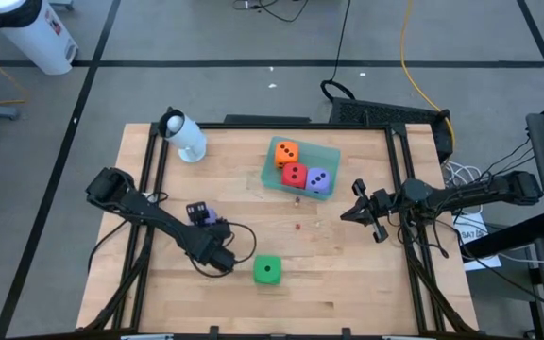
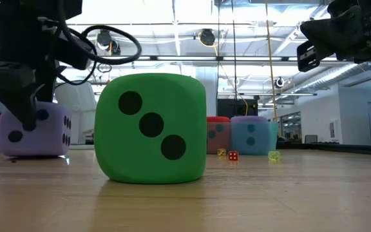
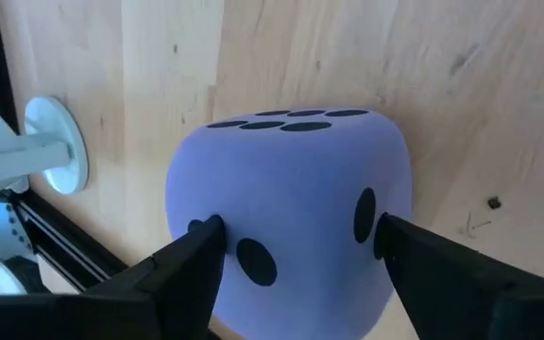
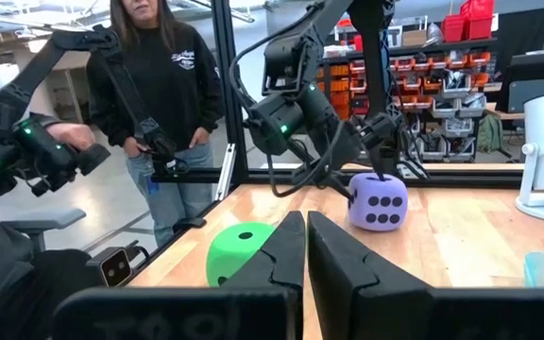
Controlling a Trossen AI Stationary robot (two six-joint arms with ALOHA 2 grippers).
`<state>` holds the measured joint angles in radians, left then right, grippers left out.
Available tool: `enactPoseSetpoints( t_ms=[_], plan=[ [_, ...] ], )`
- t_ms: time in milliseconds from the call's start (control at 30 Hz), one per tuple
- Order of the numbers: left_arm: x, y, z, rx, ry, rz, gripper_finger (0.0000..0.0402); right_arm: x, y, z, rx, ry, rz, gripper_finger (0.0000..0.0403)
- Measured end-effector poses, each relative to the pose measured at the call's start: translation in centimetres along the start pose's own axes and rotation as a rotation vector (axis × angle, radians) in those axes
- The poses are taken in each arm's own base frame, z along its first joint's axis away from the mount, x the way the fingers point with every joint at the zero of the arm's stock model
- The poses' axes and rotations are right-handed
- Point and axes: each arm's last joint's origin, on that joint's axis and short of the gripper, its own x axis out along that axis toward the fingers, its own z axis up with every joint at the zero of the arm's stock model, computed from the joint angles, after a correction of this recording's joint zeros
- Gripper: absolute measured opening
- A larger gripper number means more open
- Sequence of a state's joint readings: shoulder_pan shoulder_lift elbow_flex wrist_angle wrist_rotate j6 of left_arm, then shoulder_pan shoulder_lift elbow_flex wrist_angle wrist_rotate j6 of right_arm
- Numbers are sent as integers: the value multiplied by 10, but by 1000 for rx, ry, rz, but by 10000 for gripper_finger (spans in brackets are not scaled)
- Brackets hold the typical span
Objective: Pick & Place Dice
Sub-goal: Put the large purple die into the blue bin
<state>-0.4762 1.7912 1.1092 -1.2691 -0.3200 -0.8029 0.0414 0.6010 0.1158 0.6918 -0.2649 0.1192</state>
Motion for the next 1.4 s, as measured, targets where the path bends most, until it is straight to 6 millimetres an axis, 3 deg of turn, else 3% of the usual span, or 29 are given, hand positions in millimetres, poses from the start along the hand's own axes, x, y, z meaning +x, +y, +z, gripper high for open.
enactPoseSetpoints(
  t_ms=[133, 300, 433, 600, 733, 967, 1400],
  plan=[
    [0, -2, 3, 62, -17, -30, 237, 0, 0, 0, -1, 2, -1, 9],
    [0, 2, 4, 88, -9, -37, 116, 0, 0, 0, 0, 1, -1, 9],
    [-7, 12, 1, 78, -29, -79, 114, 0, 0, 0, 0, 1, -1, 9],
    [-31, 34, -8, 26, -124, -204, 111, 0, 0, 0, 0, 1, 0, 9],
    [-53, 58, -19, 11, -222, -300, 59, 0, 0, 0, 0, 1, 1, 9],
    [-74, 97, -36, 11, -360, -405, 53, 0, 0, 0, 0, 1, 1, 9],
    [-106, 154, -30, -4, -847, -589, 53, 0, 0, 0, 0, 0, 0, 9]
  ],
)
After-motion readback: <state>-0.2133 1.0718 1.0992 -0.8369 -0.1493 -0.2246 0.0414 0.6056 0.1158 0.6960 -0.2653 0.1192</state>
